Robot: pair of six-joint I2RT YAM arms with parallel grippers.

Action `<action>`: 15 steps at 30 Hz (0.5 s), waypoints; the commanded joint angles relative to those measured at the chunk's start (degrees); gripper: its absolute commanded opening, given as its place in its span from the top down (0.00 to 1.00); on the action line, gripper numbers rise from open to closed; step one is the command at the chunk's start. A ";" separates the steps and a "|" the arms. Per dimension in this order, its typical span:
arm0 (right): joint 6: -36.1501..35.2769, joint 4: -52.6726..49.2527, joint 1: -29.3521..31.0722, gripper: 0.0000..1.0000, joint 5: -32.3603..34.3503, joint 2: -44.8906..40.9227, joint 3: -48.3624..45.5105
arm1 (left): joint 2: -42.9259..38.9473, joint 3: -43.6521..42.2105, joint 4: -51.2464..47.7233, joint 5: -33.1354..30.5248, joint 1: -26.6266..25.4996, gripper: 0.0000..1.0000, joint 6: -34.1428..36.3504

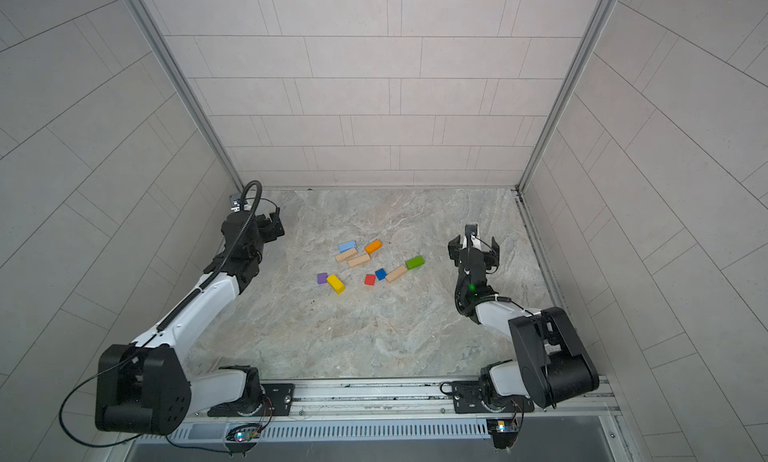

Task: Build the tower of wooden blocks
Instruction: 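Raise both arms and move both grippers toward the block pile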

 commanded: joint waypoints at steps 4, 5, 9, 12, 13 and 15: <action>4.42 -26.91 2.64 0.00 1.82 -1.05 13.33 | 1.70 9.15 -22.83 11.37 -0.39 0.00 -10.23; 5.21 -31.01 3.23 0.00 1.95 -0.97 15.76 | 2.38 10.57 -25.08 12.93 -0.44 0.00 -10.89; 13.72 -54.05 4.62 0.00 -2.18 0.60 29.46 | 4.04 14.15 -31.78 17.43 -0.69 0.00 -13.64; 17.29 -67.49 5.71 0.01 -8.71 1.67 36.65 | 3.58 14.01 -33.89 19.93 -1.75 0.00 -13.80; 17.92 -69.85 6.21 0.01 -9.67 1.41 37.36 | 3.28 14.00 -34.72 21.20 -2.15 0.00 -13.17; 20.74 -73.49 6.64 0.01 -11.82 0.53 38.19 | 2.62 13.81 -36.37 24.04 -2.42 0.00 -11.93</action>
